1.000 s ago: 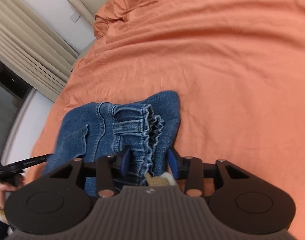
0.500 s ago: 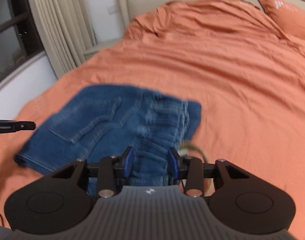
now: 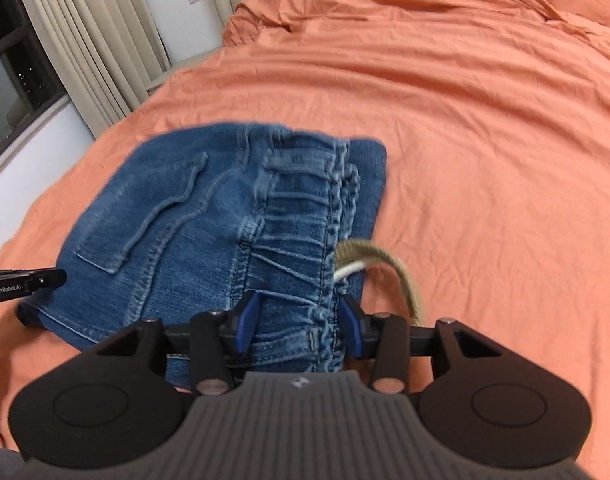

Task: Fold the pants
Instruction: 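Open both tools and lift them away from the folded jeans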

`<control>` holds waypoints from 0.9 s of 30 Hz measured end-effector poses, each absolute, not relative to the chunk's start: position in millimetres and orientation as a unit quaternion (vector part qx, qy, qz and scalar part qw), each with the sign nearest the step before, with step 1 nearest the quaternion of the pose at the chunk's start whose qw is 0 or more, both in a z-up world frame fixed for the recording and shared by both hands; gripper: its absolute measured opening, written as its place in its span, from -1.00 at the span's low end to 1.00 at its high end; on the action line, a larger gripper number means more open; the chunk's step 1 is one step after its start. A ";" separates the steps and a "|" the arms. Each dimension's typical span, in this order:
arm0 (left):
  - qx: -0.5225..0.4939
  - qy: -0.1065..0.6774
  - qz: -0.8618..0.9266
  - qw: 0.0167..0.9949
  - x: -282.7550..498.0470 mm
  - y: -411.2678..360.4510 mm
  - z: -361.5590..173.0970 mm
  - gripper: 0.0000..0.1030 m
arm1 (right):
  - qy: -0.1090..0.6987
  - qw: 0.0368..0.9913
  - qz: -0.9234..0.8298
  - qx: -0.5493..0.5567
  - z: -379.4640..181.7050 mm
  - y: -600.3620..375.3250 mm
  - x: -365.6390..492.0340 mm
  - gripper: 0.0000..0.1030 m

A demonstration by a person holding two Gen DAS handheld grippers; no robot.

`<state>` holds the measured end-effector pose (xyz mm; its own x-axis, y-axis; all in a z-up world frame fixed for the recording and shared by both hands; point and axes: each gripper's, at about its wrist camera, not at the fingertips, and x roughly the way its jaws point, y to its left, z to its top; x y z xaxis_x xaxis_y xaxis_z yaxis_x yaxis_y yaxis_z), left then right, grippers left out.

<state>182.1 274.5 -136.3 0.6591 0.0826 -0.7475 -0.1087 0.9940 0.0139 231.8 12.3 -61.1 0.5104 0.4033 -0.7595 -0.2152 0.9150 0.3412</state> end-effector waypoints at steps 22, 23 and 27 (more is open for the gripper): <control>0.116 0.163 0.080 0.976 10.7 112.3 62.1 0.55 | 0.247 0.960 0.119 0.062 151.1 -60.9 45.8 0.59; 0.123 0.163 0.089 0.975 4.7 105.4 61.3 0.66 | 0.246 0.961 0.112 0.066 150.9 -63.1 36.4 0.59; 0.122 0.169 0.094 0.974 -12.1 86.0 49.3 0.81 | 0.247 0.961 0.090 0.081 145.7 -65.7 4.8 0.59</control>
<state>-12.1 86.0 49.3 0.9254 0.2235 -0.3061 -0.1408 0.9526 0.2697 4.8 -65.7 145.7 0.8615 0.2131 -0.4609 -0.1326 0.9706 0.2007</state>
